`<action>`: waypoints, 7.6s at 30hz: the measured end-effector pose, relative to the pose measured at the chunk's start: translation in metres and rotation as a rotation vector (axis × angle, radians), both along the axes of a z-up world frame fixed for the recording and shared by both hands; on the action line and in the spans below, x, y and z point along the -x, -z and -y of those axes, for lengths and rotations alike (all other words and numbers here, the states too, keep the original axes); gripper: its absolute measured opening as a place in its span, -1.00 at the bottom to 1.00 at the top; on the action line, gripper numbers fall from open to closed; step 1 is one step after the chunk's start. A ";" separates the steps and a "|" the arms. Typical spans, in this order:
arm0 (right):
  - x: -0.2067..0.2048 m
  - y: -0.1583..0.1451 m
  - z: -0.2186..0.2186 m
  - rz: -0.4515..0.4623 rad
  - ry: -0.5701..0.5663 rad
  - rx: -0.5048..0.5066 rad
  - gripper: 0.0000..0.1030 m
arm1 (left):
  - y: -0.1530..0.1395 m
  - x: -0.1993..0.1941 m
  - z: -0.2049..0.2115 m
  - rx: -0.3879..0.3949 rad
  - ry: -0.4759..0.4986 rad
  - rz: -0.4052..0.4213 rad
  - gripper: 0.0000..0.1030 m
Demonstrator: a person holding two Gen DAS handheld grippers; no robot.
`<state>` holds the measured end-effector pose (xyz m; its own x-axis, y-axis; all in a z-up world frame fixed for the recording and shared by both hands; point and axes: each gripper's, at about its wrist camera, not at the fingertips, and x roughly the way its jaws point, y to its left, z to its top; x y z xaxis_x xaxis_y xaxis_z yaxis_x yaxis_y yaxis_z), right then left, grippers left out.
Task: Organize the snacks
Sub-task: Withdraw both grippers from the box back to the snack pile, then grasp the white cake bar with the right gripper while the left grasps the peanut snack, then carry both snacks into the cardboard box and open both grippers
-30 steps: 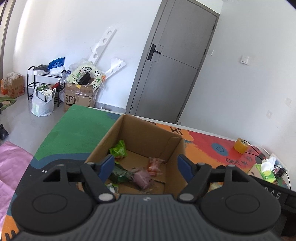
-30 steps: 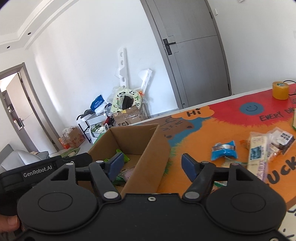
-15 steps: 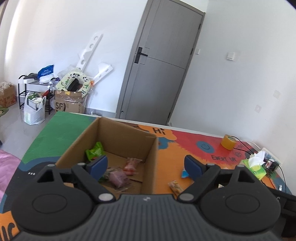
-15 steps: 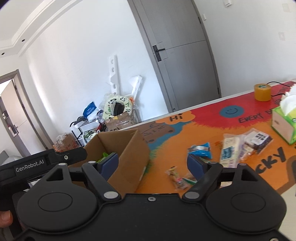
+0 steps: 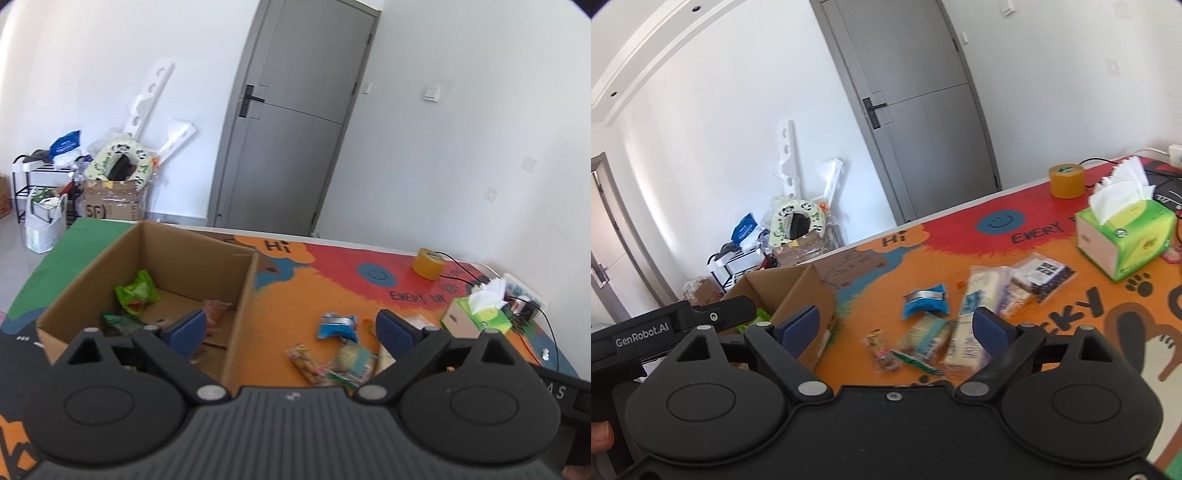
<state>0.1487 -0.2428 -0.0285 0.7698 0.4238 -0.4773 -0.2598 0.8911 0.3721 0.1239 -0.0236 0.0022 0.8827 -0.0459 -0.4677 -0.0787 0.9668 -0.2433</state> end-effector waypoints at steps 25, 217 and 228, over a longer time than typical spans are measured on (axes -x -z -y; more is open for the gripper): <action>-0.018 0.034 0.078 -0.073 0.151 -0.036 0.67 | 0.029 -0.045 0.069 -0.005 0.101 -0.040 0.65; -0.058 -0.002 -0.165 -0.026 -0.226 -0.030 0.18 | 0.013 -0.005 -0.153 -0.006 -0.330 -0.041 0.69; -0.042 -0.003 -0.122 -0.032 -0.173 -0.030 0.43 | 0.003 -0.004 -0.119 0.007 -0.286 -0.016 0.87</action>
<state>0.1910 -0.1203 -0.0259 0.6687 0.5632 -0.4854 -0.3961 0.8223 0.4085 0.1275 0.0957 -0.0012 0.8529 0.2007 -0.4821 -0.3517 0.9032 -0.2462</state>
